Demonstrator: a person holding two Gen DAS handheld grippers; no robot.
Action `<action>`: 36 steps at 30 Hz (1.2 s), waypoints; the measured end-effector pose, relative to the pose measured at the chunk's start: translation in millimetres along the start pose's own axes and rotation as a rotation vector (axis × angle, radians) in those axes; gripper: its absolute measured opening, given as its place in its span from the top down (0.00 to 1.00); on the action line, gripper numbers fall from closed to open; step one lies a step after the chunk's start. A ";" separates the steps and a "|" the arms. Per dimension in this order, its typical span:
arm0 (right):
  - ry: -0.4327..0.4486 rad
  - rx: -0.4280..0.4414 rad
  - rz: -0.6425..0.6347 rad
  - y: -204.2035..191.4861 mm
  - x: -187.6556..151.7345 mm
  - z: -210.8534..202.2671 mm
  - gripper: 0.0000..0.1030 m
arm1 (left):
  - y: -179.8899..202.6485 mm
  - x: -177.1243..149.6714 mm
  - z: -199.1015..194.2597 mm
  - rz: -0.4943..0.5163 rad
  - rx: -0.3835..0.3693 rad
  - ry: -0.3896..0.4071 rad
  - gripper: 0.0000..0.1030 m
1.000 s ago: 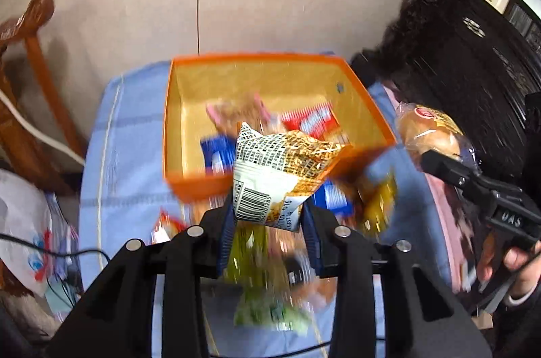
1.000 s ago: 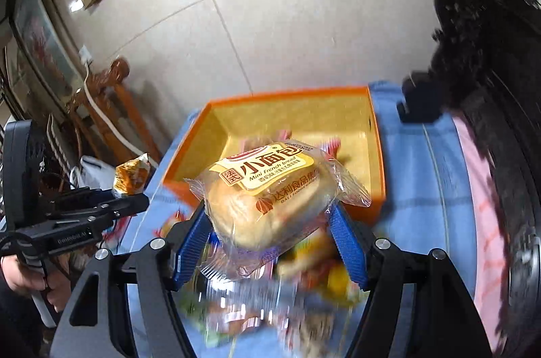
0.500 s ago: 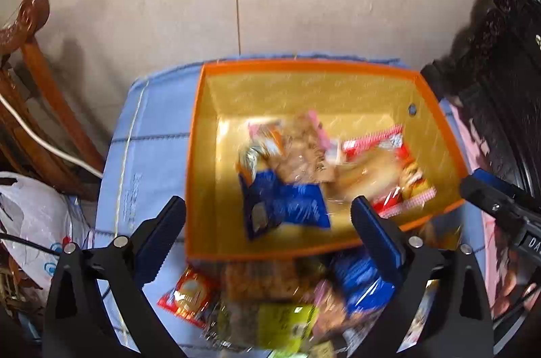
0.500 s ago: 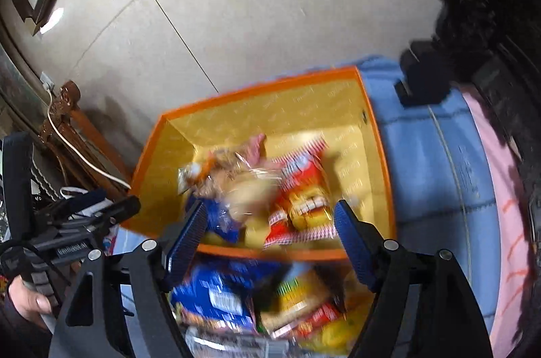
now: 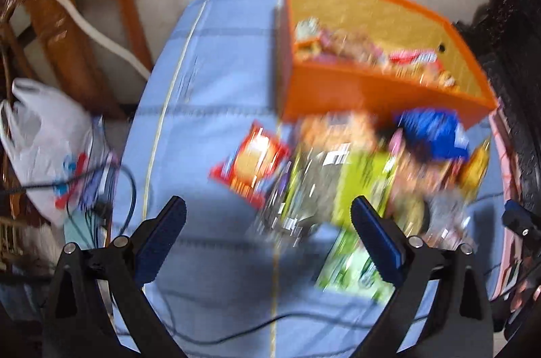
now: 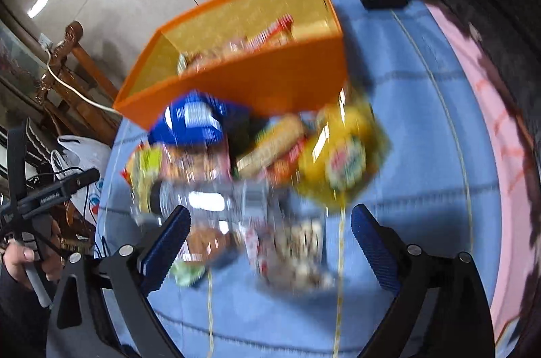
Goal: Organize snacks
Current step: 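Grasp the green cucumber chip bag with the left tool while the right tool grasps the white quail-egg bag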
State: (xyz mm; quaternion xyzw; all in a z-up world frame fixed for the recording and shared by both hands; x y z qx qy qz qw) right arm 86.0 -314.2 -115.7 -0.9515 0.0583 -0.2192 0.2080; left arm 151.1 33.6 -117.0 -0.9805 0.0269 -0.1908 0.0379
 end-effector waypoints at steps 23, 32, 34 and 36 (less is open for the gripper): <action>-0.208 -0.207 -0.172 3.9 -55.2 77.2 0.12 | 27.2 -92.1 13.7 0.127 0.008 -0.134 0.07; -0.177 -0.081 -0.147 -4.5 -66.8 33.0 0.45 | 58.6 -101.7 20.8 0.164 -0.043 -0.168 0.07; -0.170 -0.055 -0.134 -3.7 -74.8 18.8 0.45 | 65.7 -104.4 24.1 0.181 -0.048 -0.173 0.07; -0.173 -0.049 -0.123 -1.0 -81.3 13.5 0.45 | 73.6 -107.3 28.7 0.197 -0.056 -0.183 0.07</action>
Point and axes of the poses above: each gripper's, at about its wrist camera, not at the fingertips, and z roughly the way its jaws point, y to its right, x to its top, the point moved 7 cm from there along z, roughly the way its jaws point, and after that the axes turned 6 degrees about x, right-handed, at the moved point
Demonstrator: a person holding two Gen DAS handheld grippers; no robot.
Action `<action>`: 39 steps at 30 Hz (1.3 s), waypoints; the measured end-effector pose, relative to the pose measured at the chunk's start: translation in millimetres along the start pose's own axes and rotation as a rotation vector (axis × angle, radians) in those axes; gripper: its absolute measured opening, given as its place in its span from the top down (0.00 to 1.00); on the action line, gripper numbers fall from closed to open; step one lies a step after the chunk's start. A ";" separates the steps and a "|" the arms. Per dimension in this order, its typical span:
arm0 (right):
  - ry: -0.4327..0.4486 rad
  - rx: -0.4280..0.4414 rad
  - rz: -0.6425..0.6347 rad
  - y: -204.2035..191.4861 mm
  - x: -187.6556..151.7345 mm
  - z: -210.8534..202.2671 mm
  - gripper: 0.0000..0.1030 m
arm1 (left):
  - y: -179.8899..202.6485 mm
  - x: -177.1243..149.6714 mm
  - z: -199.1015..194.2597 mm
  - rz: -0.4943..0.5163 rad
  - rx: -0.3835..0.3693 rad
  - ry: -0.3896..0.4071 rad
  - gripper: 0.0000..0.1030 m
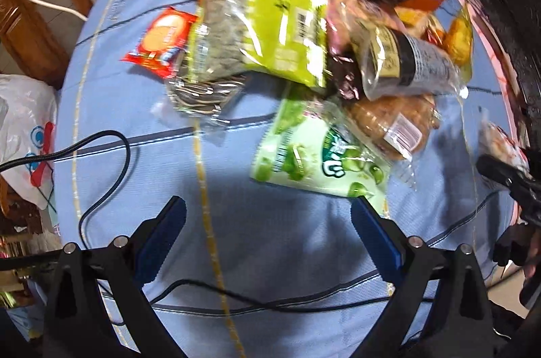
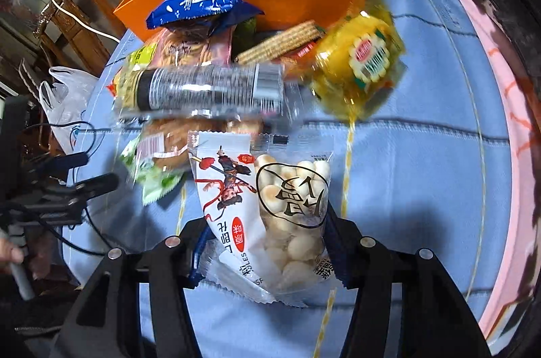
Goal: Organize snacks
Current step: 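Grasp the green cucumber chip bag with the left tool while the right tool grasps the white quail-egg bag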
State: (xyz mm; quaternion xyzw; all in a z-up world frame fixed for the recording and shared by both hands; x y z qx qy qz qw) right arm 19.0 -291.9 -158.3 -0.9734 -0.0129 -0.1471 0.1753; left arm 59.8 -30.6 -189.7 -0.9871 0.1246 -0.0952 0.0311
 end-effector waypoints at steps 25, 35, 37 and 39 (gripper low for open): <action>0.023 0.021 0.015 -13.4 -16.9 -12.5 0.43 | 66.5 -3.3 -5.6 0.192 -0.106 0.066 1.00; -0.081 0.004 0.093 -10.2 -4.8 38.5 0.14 | 12.4 -32.8 -4.8 0.043 -0.114 0.024 0.89; -0.099 -0.007 0.105 -11.9 -1.3 50.1 0.14 | 13.7 -30.9 -13.1 0.054 -0.101 0.042 0.33; -0.114 -0.053 0.108 -12.2 2.4 63.5 0.11 | 6.9 -22.0 -23.9 0.054 -0.069 0.084 0.22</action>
Point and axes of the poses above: each gripper's, at about its wrist camera, not at the fingertips, and z roughly the way its jaws point, y to its right, x to its top, the point moved 7 cm from there along z, roughly the way its jaws point, and after that the axes turned 6 degrees about x, right-handed, at the moved point
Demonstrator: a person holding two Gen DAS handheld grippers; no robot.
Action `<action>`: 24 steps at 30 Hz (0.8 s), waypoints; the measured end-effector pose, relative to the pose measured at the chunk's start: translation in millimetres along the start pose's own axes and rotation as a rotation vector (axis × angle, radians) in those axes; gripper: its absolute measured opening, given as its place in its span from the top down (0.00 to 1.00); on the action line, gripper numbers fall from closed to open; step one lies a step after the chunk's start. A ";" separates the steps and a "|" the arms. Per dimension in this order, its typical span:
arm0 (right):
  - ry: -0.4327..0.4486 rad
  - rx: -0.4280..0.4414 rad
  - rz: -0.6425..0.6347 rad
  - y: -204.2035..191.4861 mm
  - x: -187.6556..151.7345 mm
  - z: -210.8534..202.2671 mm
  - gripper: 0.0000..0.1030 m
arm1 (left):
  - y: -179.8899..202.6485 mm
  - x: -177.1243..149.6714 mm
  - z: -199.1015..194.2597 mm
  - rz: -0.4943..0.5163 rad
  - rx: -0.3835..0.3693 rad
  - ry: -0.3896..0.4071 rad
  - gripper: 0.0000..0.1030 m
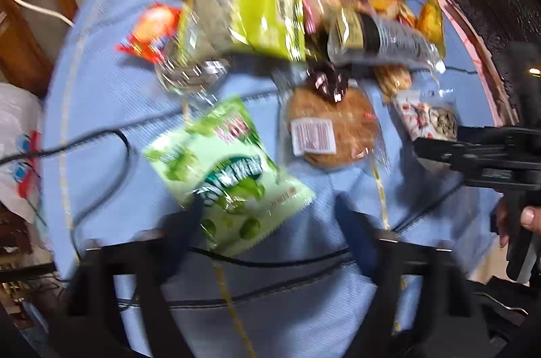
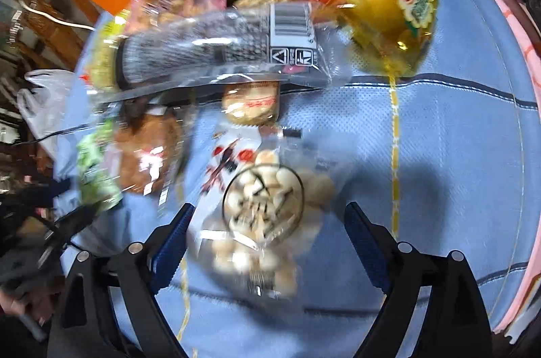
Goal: Organize snacks
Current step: 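Grasp the green cucumber chip bag with the left tool while the right tool grasps the white quail-egg bag, then carry both bags over the orange box and open both tools to drop them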
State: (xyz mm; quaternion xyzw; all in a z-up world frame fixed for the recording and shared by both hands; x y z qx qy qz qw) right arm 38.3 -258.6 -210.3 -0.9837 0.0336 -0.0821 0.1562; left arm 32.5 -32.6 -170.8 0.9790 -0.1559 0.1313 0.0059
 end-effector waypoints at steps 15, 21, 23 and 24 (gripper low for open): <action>0.039 -0.191 -0.124 7.3 -16.1 -6.5 0.42 | -42.1 3.4 48.7 -0.330 0.093 -0.203 0.11; 0.042 -0.191 -0.130 6.8 -16.3 -2.3 0.41 | -49.3 4.5 50.6 -0.379 0.090 -0.191 0.19; 0.043 -0.178 -0.119 7.9 -15.9 -2.7 0.41 | -46.2 1.0 36.5 -0.333 0.072 -0.153 0.51; 0.042 -0.167 -0.112 8.3 -16.0 -3.9 0.42 | -44.9 -0.1 29.0 -0.334 0.031 -0.150 0.71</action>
Point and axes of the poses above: each gripper's, at about its wrist camera, not at the fingertips, and z roughly the way its jaws point, y to its right, x to its top, the point moved 7 cm from there along z, roughly the way its jaws point, and after that the axes turned 6 degrees about x, right-handed, at the moved point
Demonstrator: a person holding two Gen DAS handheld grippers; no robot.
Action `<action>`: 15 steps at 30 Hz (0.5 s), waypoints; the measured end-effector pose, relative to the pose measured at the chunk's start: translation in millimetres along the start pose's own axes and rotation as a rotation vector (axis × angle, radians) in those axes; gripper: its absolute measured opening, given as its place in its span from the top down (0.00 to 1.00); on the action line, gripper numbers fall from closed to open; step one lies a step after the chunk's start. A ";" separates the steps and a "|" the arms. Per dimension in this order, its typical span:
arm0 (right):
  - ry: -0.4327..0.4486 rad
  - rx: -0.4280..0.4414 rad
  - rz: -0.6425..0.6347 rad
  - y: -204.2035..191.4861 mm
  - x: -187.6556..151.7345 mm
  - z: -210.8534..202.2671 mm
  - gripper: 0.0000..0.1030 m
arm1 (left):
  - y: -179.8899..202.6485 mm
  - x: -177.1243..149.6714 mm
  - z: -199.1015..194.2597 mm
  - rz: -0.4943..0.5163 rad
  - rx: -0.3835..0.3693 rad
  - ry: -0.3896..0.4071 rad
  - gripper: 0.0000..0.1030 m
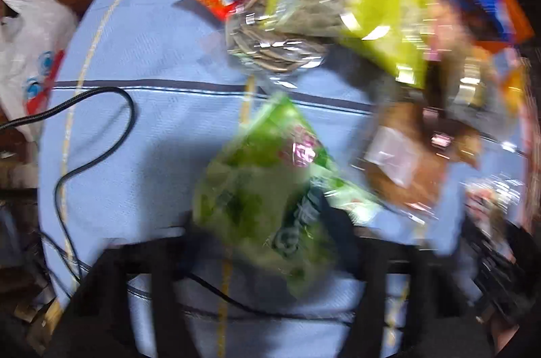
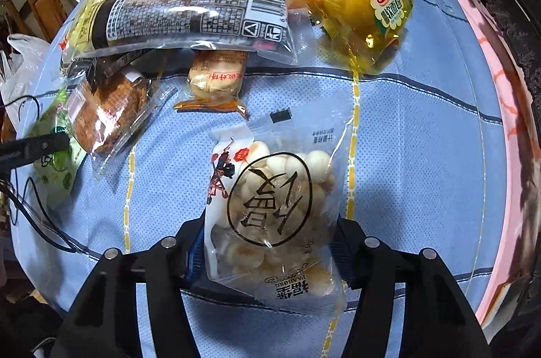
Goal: Organize snacks
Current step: 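Carry both bags over the orange box and open both tools to drop them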
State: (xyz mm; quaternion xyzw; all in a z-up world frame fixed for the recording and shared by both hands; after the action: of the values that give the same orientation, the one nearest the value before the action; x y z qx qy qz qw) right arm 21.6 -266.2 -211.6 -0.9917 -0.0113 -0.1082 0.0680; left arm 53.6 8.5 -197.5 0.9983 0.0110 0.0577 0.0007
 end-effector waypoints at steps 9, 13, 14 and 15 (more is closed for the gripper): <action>0.114 0.125 -0.017 -6.3 21.0 -49.4 0.44 | -11.7 -3.6 -81.1 0.061 -0.109 0.160 0.84; 0.167 0.155 -0.026 -10.3 33.1 -71.4 0.44 | -11.2 6.3 -93.5 0.061 -0.158 0.235 0.84; 0.177 0.163 -0.028 -10.4 33.6 -76.6 0.44 | -8.6 10.6 -105.7 0.070 -0.173 0.275 0.84; 0.191 0.171 -0.029 -9.7 33.8 -83.0 0.44 | -3.0 15.0 -108.5 0.079 -0.178 0.298 0.84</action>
State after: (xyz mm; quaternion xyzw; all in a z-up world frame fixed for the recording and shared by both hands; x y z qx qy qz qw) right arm 36.5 -267.7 -122.7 -0.9672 -0.0284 -0.2020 0.1513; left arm 56.0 11.9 -88.1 0.9743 -0.0332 0.2057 0.0851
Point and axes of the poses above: each gripper's, at about its wrist camera, not at the fingertips, and z roughly the way its jaws point, y to its right, x to its top, the point moved 7 cm from there along z, roughly the way its jaws point, and after that the axes turned 6 degrees about x, right-handed, at the moved point
